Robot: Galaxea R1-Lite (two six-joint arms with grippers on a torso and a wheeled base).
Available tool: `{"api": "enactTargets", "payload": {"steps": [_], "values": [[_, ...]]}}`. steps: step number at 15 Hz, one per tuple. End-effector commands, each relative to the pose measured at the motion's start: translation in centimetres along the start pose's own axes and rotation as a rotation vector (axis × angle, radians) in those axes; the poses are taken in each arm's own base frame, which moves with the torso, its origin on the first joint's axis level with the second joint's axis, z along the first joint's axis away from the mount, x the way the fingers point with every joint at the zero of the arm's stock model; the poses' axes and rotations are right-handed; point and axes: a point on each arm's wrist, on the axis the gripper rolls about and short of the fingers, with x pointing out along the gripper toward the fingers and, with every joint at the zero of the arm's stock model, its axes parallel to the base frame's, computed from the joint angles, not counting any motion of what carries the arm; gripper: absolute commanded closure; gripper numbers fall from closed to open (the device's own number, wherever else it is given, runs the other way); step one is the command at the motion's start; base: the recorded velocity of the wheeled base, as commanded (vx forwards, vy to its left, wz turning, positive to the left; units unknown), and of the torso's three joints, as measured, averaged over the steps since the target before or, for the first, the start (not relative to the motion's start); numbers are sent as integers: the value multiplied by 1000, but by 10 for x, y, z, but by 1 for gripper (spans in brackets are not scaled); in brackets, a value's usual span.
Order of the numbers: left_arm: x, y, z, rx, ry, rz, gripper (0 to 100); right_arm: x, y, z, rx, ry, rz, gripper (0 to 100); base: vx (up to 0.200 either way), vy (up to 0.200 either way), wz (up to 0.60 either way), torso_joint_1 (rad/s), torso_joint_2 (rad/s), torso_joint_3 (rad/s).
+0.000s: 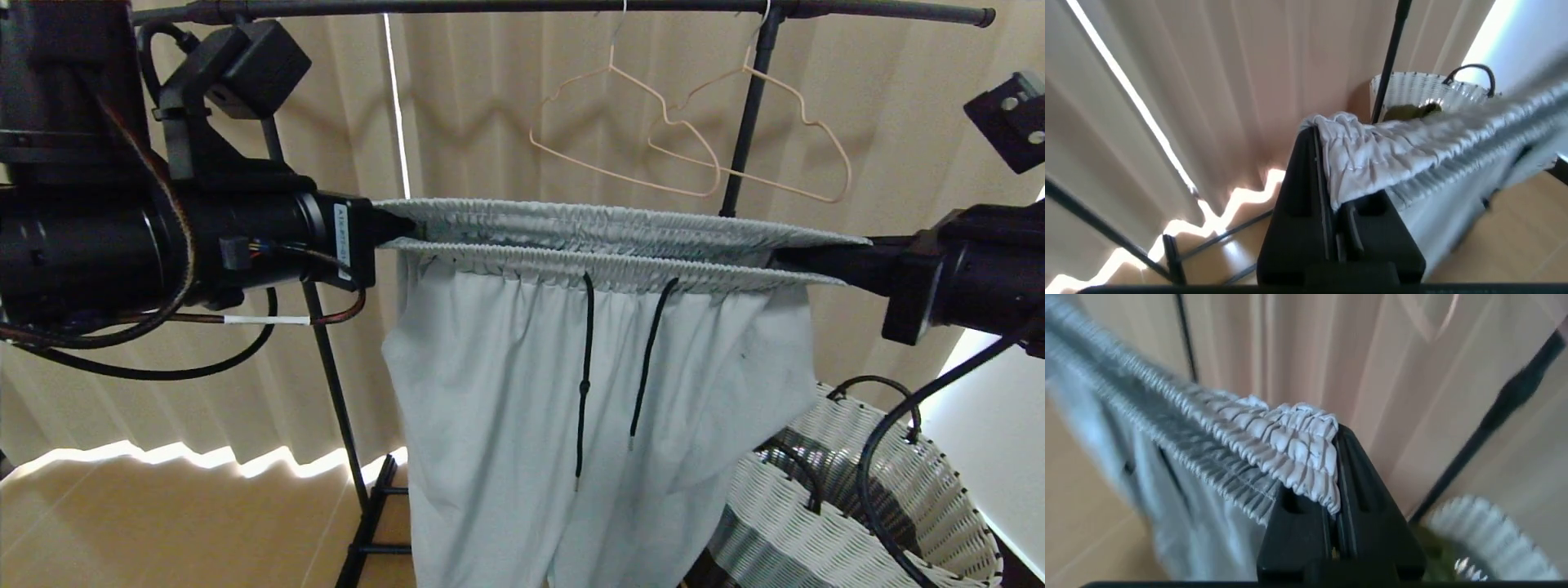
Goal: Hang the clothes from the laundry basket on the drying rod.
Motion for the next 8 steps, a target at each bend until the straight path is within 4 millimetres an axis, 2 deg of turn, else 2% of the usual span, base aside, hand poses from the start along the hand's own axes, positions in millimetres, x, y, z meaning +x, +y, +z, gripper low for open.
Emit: {"api": "enactTargets", "payload": {"steps": [1,4,8], "values": [[20,0,-2,-1,10,-2,100,-31,9,1,-11,-43,88,100,0,0,0,0,0,0],[40,2,0,-9,-23,3,100,-45,17,-15,-10,-30,266,100,0,0,0,0,0,0],[42,1,0,-8,-31,-2,100,-45,17,-17,-12,-28,302,100,0,0,0,0,0,0]]}}
